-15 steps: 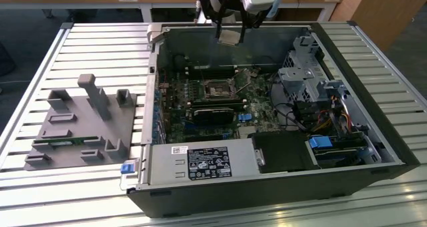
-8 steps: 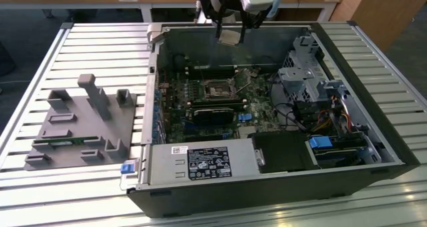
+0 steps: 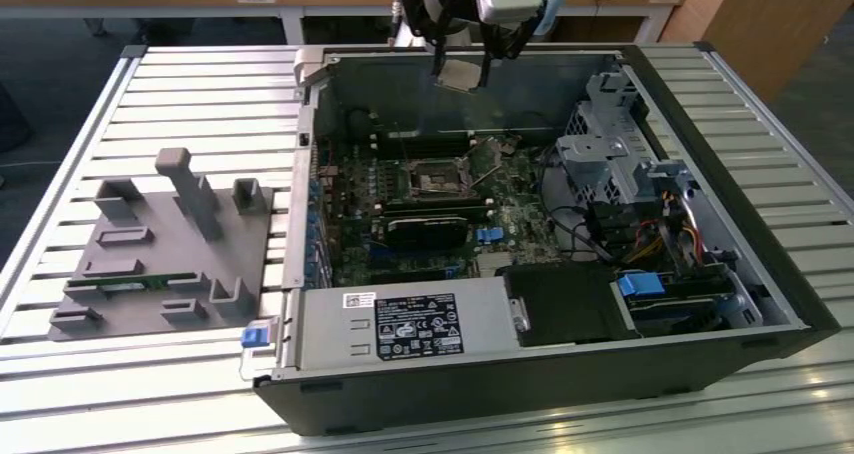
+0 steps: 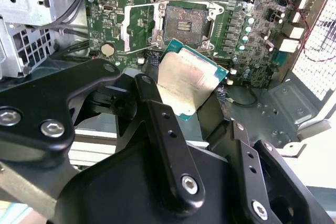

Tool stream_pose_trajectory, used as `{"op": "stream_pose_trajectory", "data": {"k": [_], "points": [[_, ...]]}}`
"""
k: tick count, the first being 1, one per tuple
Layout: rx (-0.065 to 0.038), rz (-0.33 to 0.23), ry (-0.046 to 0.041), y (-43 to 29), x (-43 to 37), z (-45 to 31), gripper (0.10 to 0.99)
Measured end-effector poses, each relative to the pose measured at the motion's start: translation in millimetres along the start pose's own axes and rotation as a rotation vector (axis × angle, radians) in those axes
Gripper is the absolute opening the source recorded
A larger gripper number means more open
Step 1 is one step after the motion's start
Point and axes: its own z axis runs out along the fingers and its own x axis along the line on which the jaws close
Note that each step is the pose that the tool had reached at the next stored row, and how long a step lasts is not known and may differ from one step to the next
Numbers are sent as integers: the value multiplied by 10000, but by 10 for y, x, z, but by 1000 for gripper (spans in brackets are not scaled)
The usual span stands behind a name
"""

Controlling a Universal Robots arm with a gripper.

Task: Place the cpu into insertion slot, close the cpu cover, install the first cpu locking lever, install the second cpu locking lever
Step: 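Place the cpu into insertion slot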

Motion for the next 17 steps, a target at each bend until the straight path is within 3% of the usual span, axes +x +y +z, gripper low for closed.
{"op": "stream_pose_trajectory", "data": {"k": [17], "points": [[-21,1020,-91,0,0,2,541]]}}
